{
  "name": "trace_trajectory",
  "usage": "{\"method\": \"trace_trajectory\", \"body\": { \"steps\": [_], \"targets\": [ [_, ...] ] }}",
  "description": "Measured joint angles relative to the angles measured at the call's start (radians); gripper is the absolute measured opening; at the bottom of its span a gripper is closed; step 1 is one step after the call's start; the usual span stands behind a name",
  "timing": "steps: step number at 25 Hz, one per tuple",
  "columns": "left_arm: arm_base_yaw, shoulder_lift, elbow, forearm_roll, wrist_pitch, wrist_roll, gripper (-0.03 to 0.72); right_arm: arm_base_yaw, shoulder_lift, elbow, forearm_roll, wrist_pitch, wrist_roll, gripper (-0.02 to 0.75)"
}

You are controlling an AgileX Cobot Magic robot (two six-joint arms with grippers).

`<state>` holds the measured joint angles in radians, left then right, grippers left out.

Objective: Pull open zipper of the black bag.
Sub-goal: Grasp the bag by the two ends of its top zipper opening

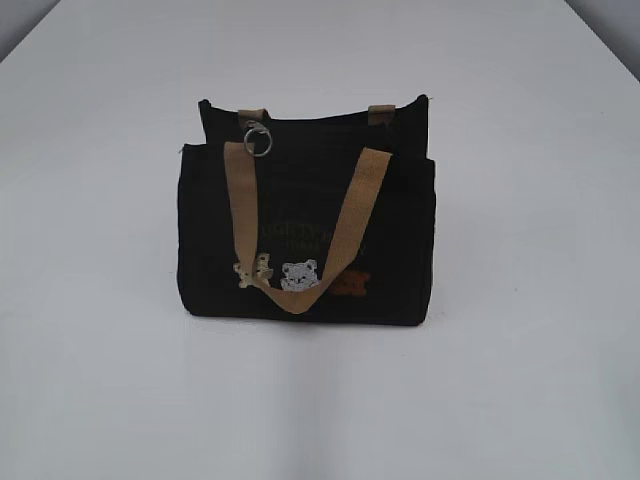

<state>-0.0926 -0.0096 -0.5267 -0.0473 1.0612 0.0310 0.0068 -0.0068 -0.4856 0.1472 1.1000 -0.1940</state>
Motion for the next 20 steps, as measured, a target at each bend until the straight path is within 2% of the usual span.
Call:
{"method": "trace_trajectory", "body": {
  "steps": [20],
  "targets": [
    [0.000,0.000,0.000,-0.010,0.000,0.000,0.183,0.000,0.000,0.000,0.000,0.000,0.000,0.282]
  ]
}}
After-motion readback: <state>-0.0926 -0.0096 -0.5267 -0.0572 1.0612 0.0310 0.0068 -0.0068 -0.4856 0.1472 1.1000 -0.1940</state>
